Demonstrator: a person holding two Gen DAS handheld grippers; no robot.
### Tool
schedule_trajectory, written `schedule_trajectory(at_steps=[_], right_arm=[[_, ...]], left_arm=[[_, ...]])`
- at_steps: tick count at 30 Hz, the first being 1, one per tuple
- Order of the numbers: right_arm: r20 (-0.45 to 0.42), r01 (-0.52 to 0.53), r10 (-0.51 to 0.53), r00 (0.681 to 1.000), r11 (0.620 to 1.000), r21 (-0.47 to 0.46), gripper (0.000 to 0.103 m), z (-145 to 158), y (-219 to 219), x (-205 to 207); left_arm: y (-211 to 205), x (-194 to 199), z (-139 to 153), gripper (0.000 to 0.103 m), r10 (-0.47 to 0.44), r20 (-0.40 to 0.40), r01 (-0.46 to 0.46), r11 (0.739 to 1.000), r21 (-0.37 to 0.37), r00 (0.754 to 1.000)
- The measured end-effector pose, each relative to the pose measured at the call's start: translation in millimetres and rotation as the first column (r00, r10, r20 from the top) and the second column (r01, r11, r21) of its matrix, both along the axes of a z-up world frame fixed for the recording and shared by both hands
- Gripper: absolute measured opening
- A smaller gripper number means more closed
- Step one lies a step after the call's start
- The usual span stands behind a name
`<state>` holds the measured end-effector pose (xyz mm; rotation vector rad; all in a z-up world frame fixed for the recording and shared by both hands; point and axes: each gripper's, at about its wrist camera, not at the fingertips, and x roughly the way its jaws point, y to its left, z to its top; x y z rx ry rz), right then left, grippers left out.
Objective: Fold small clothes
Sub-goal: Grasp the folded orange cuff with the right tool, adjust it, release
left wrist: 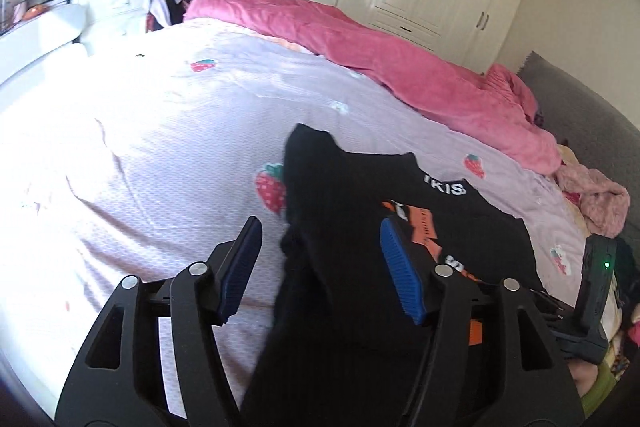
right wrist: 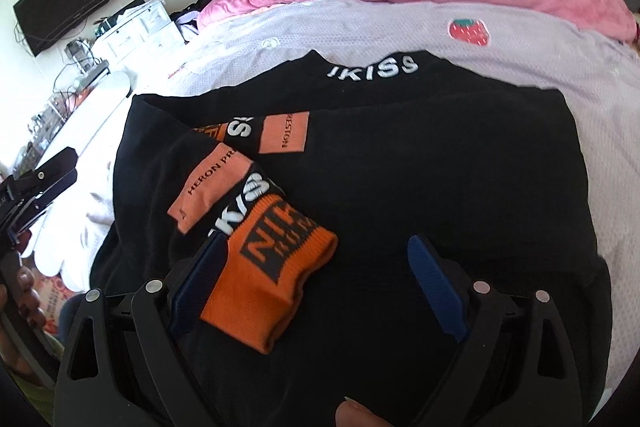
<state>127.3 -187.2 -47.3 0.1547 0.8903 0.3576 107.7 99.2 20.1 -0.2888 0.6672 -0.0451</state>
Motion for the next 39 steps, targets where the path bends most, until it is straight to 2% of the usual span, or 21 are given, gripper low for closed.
schedule_trajectory(at_steps=[2, 4, 5, 7, 10, 11, 15, 19, 23, 26, 29, 31, 34, 39], right_arm=[[-0.004, -0.017, 0.017, 1.0, 1.0, -0.004, 0.077, -1.7, 5.5, 3.0], [-0.002, -0.041, 0.041, 0.999, 0.999, -0.016, 0.071, -3.2, 13.7, 2.8], [0.002, -0.051, 0.051, 0.999, 0.998, -0.024, 0.06, -3.8, 17.3, 2.3], [0.005, -0.078, 0.078, 0.997, 0.996, -0.033, 0.049, -4.9, 24.1, 0.2], [0.029, -0.087, 0.089, 0.996, 0.995, -0.043, 0.022, -4.2, 28.8, -3.6], [0.031, -0.088, 0.089, 0.996, 0.995, -0.041, 0.016, -3.8, 28.8, -3.3], [0.101, -0.097, 0.099, 0.99, 0.995, -0.026, 0.014, 15.4, 27.1, -8.1], [0.223, -0.075, 0.07, 0.972, 0.997, 0.013, 0.014, 59.5, 11.8, -7.6], [0.307, -0.015, 0.009, 0.952, 1.0, 0.017, 0.014, 93.1, -11.5, 0.2], [0.336, 0.052, -0.045, 0.941, 0.999, -0.014, 0.014, 102.7, -29.7, 9.3], [0.328, 0.127, -0.094, 0.94, 0.989, -0.08, 0.014, 96.7, -44.3, 21.2], [0.291, 0.156, -0.116, 0.95, 0.981, -0.118, 0.014, 84.7, -52.7, 31.3], [0.248, 0.177, -0.141, 0.959, 0.976, -0.13, 0.014, 65.0, -61.9, 38.5], [0.231, 0.19, -0.153, 0.961, 0.97, -0.15, 0.015, 46.7, -62.5, 38.6]], left_arm=[[10.1, 0.7, -2.0, 0.056, 0.019, -0.007, -0.019, 1.0, -0.007, 1.0], [18.9, 0.1, -2.9, 0.056, 0.032, -0.009, -0.032, 0.999, -0.016, 0.999], [23.5, 0.1, -3.9, 0.056, 0.038, -0.013, -0.038, 0.999, -0.024, 0.999], [29.2, -0.4, -5.0, 0.056, 0.044, -0.016, -0.045, 0.998, -0.034, 0.999], [37.3, -2.2, -6.8, 0.058, 0.06, -0.02, -0.061, 0.997, -0.049, 0.998], [37.5, -1.9, -7.0, 0.059, 0.063, -0.019, -0.064, 0.997, -0.051, 0.998], [40.1, -2.6, -6.4, 0.06, 0.074, -0.015, -0.075, 0.996, -0.054, 0.997], [39.8, -2.4, -6.4, 0.06, 0.073, -0.017, -0.074, 0.996, -0.057, 0.997], [37.5, -1.9, -7.1, 0.06, 0.068, -0.019, -0.069, 0.996, -0.054, 0.998], [35.7, -1.1, -7.7, 0.06, 0.065, -0.021, -0.066, 0.996, -0.052, 0.998], [31.8, 0.2, -9.0, 0.06, 0.056, -0.026, -0.057, 0.997, -0.047, 0.998], [29.5, 1.2, -10.2, 0.06, 0.051, -0.029, -0.052, 0.998, -0.043, 0.998], [25.7, 2.3, -12.0, 0.06, 0.044, -0.035, -0.045, 0.998, -0.035, 0.998], [17.3, 5.0, -16.0, 0.06, 0.027, -0.047, -0.028, 0.999, -0.02, 0.999]])
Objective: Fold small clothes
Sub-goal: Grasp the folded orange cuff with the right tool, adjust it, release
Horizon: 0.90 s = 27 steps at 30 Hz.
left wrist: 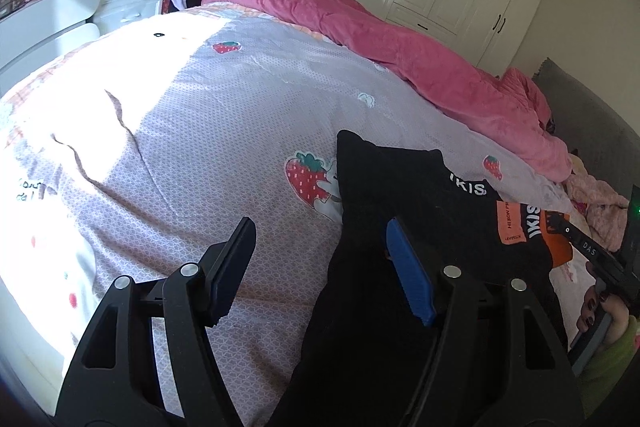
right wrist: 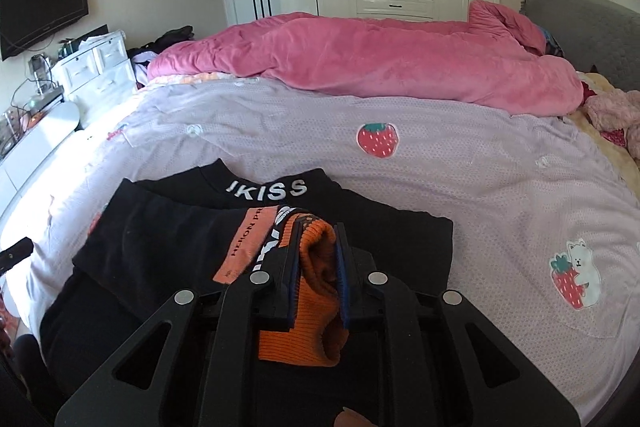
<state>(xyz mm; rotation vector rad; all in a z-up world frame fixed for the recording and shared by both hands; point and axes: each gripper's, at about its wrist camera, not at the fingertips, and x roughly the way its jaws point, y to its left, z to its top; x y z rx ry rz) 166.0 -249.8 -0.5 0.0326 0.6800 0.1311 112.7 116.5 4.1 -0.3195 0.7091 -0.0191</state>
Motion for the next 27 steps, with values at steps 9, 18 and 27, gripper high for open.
schedule_trajectory(at_steps=[9, 18, 27], right_arm=[[0.032, 0.122, -0.119, 0.992, 0.988, -0.096, 0.02, -5.9, -13.7, 2.1], [-0.007, 0.117, -0.118, 0.993, 0.992, -0.048, 0.033, -15.6, -29.3, -11.0], [-0.086, 0.084, -0.084, 0.993, 0.996, -0.003, 0.035, -33.3, -22.9, 3.4]], left_arm=[[-18.0, 6.5, -11.2, 0.06, -0.052, -0.029, 0.053, 0.998, 0.022, 0.998], [-45.2, 16.6, -4.6, 0.06, -0.111, -0.022, 0.111, 0.993, 0.036, 0.994], [-94.4, 55.8, 8.2, 0.043, -0.198, -0.001, 0.196, 0.973, 0.121, 0.98]])
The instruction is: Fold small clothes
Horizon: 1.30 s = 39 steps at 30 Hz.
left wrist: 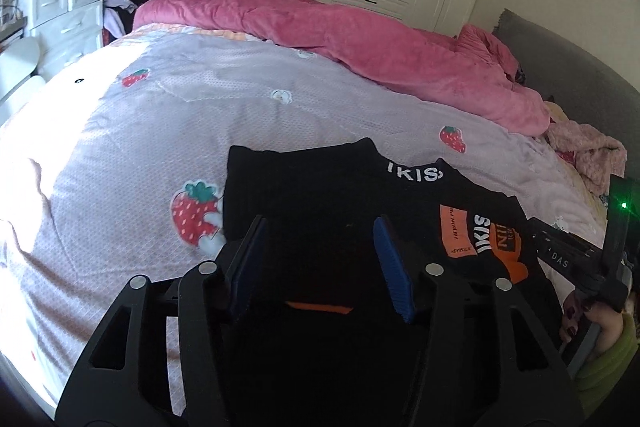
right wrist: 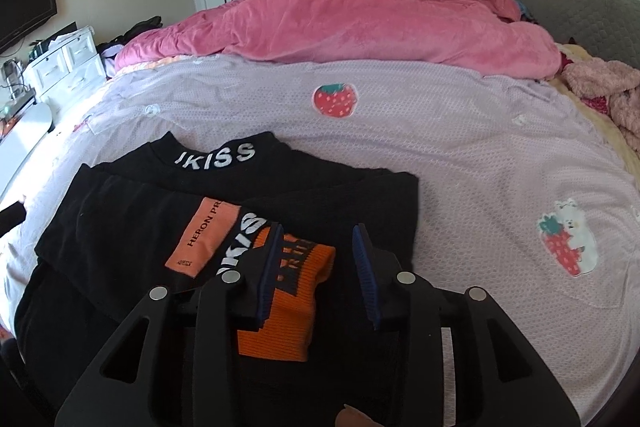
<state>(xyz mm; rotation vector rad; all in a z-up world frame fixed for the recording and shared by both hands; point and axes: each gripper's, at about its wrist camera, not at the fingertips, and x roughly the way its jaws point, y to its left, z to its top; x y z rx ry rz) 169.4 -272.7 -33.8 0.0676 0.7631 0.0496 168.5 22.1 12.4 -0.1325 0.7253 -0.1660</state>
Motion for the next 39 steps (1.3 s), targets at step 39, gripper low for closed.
schedule_trajectory(at_steps=[39], right_arm=[[-0.143, -0.23, 0.216, 0.966, 0.97, -0.084, 0.026, -32.7, 99.6, 14.9]], left_arm=[[7.7, 7.6, -64.4, 0.041, -0.032, -0.142, 0.035, 0.999, 0.018, 0.989]])
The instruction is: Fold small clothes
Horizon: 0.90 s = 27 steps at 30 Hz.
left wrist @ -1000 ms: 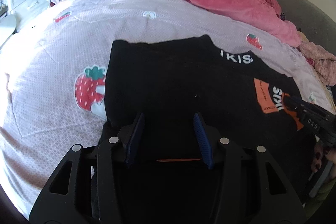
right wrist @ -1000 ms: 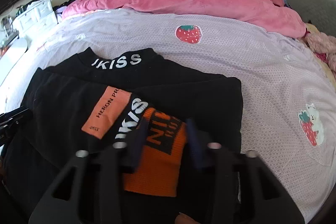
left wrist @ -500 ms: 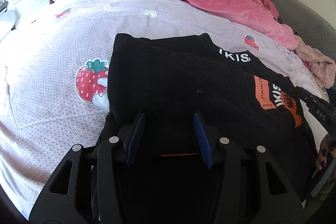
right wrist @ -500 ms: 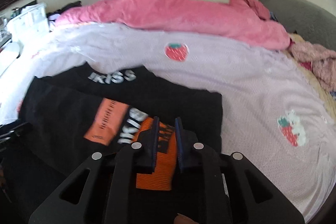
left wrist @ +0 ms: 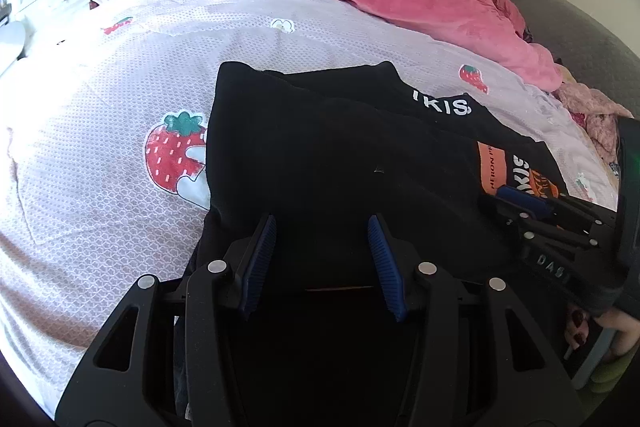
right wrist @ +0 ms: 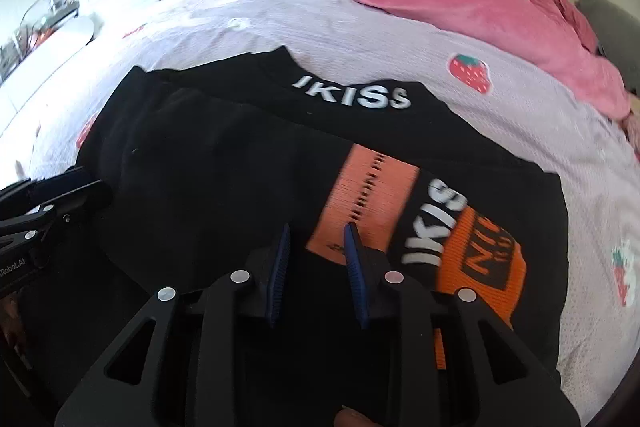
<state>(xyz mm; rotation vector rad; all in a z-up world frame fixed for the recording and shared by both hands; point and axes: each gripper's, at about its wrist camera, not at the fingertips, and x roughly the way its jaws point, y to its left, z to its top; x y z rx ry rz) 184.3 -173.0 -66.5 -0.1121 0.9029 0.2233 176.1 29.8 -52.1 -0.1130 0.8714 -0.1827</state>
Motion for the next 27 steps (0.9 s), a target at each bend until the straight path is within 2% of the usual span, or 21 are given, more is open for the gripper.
schedule_trajectory(at_steps=[2, 4, 6, 9, 11, 18, 20, 25, 27], right_arm=[[-0.006, 0.026, -0.026, 1.0, 0.999, 0.02, 0.026, 1.5, -11.9, -0.3], [0.002, 0.06, -0.06, 0.998, 0.998, -0.015, 0.027, 1.1, -17.9, -0.1], [-0.01, 0.063, -0.063, 0.998, 0.997, 0.033, 0.027, 0.9, -23.3, 0.1], [0.002, 0.051, -0.051, 0.999, 0.998, 0.034, 0.031, 4.3, -22.4, -4.8], [0.012, 0.036, -0.037, 0.999, 0.998, 0.057, 0.038, 7.4, -20.9, -11.2], [0.046, 0.013, -0.017, 0.999, 0.996, 0.086, 0.052, 23.7, -26.7, -30.5], [0.06, 0.019, -0.025, 0.998, 0.996, 0.087, 0.06, 28.6, -30.3, -34.6], [0.075, 0.023, -0.031, 0.997, 0.994, 0.104, 0.073, 36.8, -35.6, -42.4], [0.083, 0.026, -0.035, 0.996, 0.994, 0.11, 0.073, 40.2, -37.2, -45.4]], left_arm=[[0.4, -0.1, -0.6, 0.041, -0.001, 0.001, 0.001, 1.0, -0.002, 1.0], [0.7, -0.1, -0.5, 0.041, -0.002, 0.002, 0.002, 1.0, -0.006, 1.0], [0.7, -0.7, -0.2, 0.041, -0.001, 0.004, 0.001, 1.0, -0.005, 1.0], [1.2, -1.8, 1.0, 0.041, 0.003, 0.004, -0.003, 1.0, -0.007, 1.0], [1.3, -3.3, 2.0, 0.041, 0.003, 0.005, -0.003, 1.0, -0.007, 1.0], [2.1, -11.7, 7.8, 0.041, 0.009, 0.007, -0.009, 1.0, -0.008, 1.0], [1.5, -15.2, 10.4, 0.041, 0.011, 0.012, -0.011, 1.0, -0.002, 1.0], [2.0, -22.9, 15.5, 0.049, 0.018, 0.016, -0.018, 1.0, -0.005, 1.0], [1.6, -27.5, 19.9, 0.058, 0.023, 0.025, -0.023, 1.0, 0.002, 0.999]])
